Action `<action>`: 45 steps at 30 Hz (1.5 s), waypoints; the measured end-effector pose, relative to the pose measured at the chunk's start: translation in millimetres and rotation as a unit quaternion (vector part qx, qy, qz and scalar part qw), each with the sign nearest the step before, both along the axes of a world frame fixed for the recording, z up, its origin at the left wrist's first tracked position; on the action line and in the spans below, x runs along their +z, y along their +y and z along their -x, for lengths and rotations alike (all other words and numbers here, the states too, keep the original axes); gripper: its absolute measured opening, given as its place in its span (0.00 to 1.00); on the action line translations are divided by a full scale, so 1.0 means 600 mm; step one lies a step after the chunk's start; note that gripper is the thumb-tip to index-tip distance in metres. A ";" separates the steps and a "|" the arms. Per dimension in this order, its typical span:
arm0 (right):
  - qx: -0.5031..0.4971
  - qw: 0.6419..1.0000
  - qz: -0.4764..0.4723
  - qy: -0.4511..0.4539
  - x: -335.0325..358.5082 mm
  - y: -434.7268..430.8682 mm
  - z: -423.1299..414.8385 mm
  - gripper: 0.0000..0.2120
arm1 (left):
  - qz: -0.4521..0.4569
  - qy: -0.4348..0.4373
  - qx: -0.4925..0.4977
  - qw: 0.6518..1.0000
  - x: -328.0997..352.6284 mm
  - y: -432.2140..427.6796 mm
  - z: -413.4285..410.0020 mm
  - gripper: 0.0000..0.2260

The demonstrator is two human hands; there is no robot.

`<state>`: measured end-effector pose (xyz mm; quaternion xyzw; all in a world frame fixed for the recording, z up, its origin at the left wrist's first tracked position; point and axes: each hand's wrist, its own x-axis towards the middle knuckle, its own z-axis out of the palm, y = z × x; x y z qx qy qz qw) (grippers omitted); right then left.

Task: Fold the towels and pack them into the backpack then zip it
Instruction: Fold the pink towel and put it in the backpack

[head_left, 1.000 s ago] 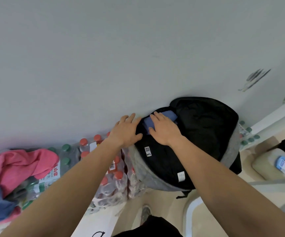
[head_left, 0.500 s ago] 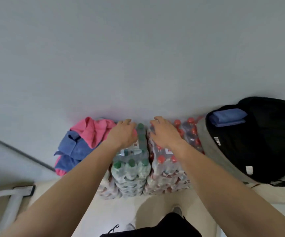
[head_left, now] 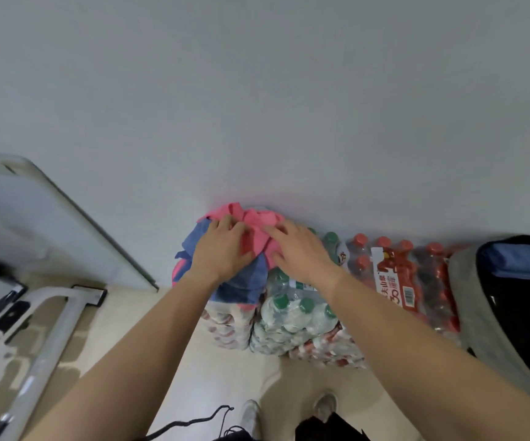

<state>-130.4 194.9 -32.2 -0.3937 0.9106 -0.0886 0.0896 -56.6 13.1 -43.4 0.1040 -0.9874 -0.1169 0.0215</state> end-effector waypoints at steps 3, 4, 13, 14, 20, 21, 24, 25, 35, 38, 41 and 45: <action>-0.013 1.000 0.002 -0.002 -0.006 -0.021 0.006 0.25 | -0.067 0.000 -0.004 0.998 -0.001 -0.011 -0.005 0.13; -0.018 1.000 0.010 -0.008 -0.007 -0.024 0.009 0.24 | -0.090 0.008 -0.002 0.996 0.001 -0.012 -0.006 0.12; -0.033 0.997 0.064 0.032 0.016 -0.033 0.038 0.12 | -0.193 0.127 0.010 0.973 0.041 -0.003 0.011 0.10; -0.038 0.996 0.071 0.039 0.023 -0.031 0.043 0.12 | -0.193 0.124 0.004 0.973 0.047 -0.001 0.014 0.11; -0.110 0.982 0.152 -0.002 0.091 0.004 0.088 0.09 | -0.193 0.048 -0.055 0.978 0.075 0.018 0.037 0.24; -0.125 0.979 0.160 -0.010 0.104 0.013 0.096 0.09 | -0.185 0.042 -0.058 0.980 0.079 0.024 0.045 0.25; -0.140 0.971 0.193 -0.014 0.141 0.044 0.117 0.08 | -0.186 0.086 -0.045 0.978 0.100 0.043 0.073 0.19; -0.140 0.969 0.203 -0.010 0.154 0.057 0.124 0.08 | -0.195 0.113 -0.033 0.974 0.110 0.050 0.082 0.17; -0.161 0.977 0.116 -0.075 0.182 0.217 0.162 0.14 | -0.184 0.158 -0.043 0.969 0.195 0.149 0.172 0.07; -0.153 0.957 0.211 -0.126 0.174 0.218 0.133 0.22 | -0.184 0.140 -0.024 0.973 0.192 0.186 0.180 0.07; -0.155 0.952 0.233 -0.125 0.156 0.204 0.114 0.28 | -0.161 0.134 0.019 0.978 0.193 0.213 0.184 0.08; -0.182 0.943 0.255 -0.117 0.139 0.185 0.111 0.21 | -0.139 0.106 0.012 0.985 0.197 0.227 0.185 0.07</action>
